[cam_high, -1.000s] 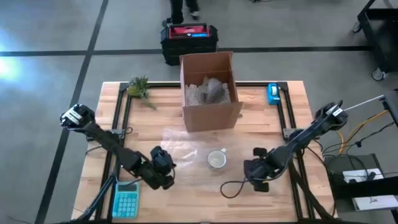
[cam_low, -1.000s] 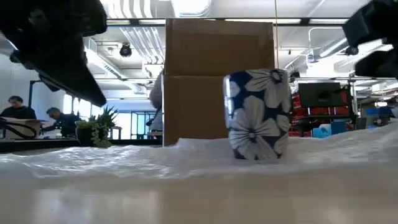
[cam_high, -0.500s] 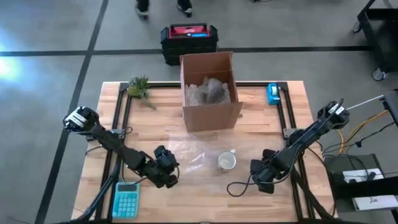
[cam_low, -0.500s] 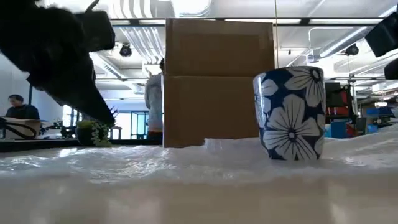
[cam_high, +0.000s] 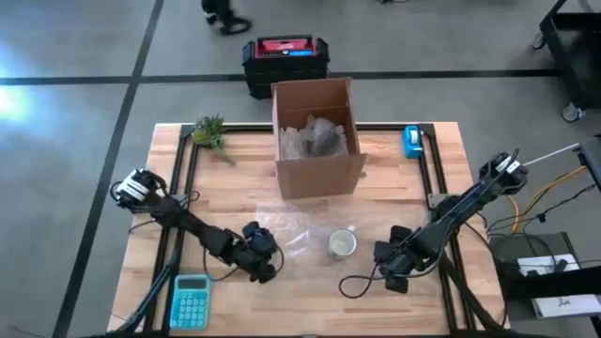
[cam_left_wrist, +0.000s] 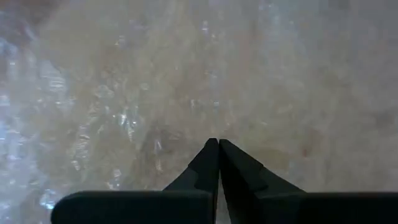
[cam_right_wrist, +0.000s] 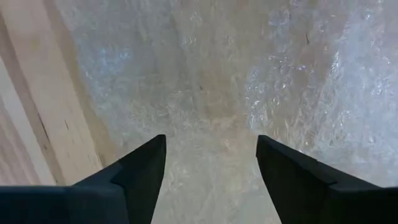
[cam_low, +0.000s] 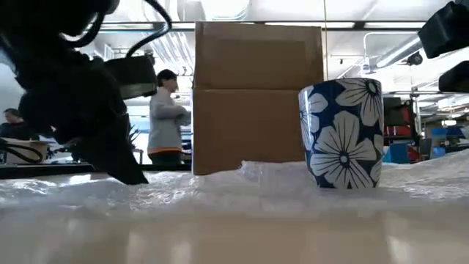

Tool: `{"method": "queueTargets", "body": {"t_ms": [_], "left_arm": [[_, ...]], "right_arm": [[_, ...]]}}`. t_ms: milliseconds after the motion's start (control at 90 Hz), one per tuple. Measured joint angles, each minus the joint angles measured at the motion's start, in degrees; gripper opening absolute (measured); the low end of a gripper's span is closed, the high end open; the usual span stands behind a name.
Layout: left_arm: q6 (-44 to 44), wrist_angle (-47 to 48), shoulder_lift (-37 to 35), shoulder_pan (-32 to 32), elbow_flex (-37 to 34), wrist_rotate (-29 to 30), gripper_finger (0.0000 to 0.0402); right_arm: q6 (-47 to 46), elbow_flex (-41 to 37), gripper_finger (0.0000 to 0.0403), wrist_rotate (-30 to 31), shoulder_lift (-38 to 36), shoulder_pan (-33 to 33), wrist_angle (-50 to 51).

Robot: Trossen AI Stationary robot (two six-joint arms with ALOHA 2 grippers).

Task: Wrap mug
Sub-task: Wrap the white mug with the bubble wrap

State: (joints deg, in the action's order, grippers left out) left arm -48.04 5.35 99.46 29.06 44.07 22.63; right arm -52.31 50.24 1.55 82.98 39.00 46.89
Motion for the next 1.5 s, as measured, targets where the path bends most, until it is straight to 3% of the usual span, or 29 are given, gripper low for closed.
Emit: {"method": "queueTargets", "body": {"t_ms": [344, 633, 856, 1244, 1356, 1500], "left_arm": [[-7.94, 13.82, -6.13, 2.25, -0.10, -8.06, 0.0000], [-12.68, 24.51, -10.72, 5.13, -0.39, -12.85, 0.0000], [-12.67, 24.11, -13.18, 5.42, 0.23, -9.67, 0.0000], [-10.83, 22.15, -16.44, 5.18, 1.22, -2.91, 0.0000], [-9.22, 19.56, -16.35, 4.57, 1.22, -2.15, 0.0000], [-5.00, 15.16, -15.55, 3.56, 1.22, -1.45, 0.0000]], "right_arm": [[5.40, 1.98, 0.0211, -1.31, -0.07, -0.02, 2.17], [6.36, 2.88, 0.0210, 2.27, 0.14, -0.02, 5.45], [5.43, 0.22, 0.0200, 7.71, 0.68, -0.04, 9.92], [1.26, -12.86, 0.0178, 8.47, 0.42, -3.40, -5.27], [4.36, -13.51, 0.0147, 8.55, 0.42, -4.05, -7.09], [9.00, -12.46, 0.0044, 8.23, 0.56, -4.16, -7.41]]}}
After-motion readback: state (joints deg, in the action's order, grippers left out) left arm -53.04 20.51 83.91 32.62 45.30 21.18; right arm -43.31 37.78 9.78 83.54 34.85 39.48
